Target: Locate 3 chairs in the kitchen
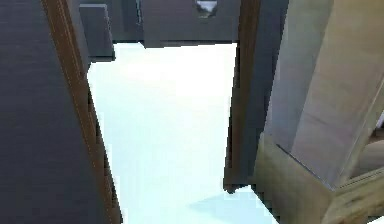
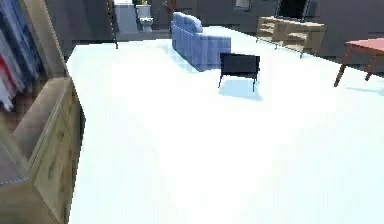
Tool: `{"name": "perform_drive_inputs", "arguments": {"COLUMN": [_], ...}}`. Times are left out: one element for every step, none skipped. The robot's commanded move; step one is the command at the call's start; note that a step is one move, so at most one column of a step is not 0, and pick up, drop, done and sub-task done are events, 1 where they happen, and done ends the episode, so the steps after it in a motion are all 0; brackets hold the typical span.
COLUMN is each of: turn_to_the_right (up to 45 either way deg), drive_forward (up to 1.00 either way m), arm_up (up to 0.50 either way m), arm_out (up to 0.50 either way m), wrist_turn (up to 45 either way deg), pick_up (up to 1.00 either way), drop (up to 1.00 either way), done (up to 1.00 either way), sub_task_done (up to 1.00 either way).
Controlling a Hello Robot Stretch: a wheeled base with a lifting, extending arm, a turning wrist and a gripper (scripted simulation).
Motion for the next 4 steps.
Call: {"name": "perform_drive_inputs", "arguments": {"turn_to_the_right": [0.0, 0.0, 42.0, 0.0], "drive_forward": [1.00, 0.65, 0.00, 1.00], "arm_up": [0.00, 0.00, 0.00, 0.00], "arm_out": [0.00, 0.00, 0.00, 0.00], "wrist_turn": [0.0, 0.0, 0.0, 0.0], "pick_up": [0.00, 0.00, 0.00, 0.00], "drop": [0.00, 0.00, 0.00, 0.00], "done": [0.00, 0.00, 0.00, 0.00], "sub_task_done": [0.00, 0.00, 0.00, 0.00]}}
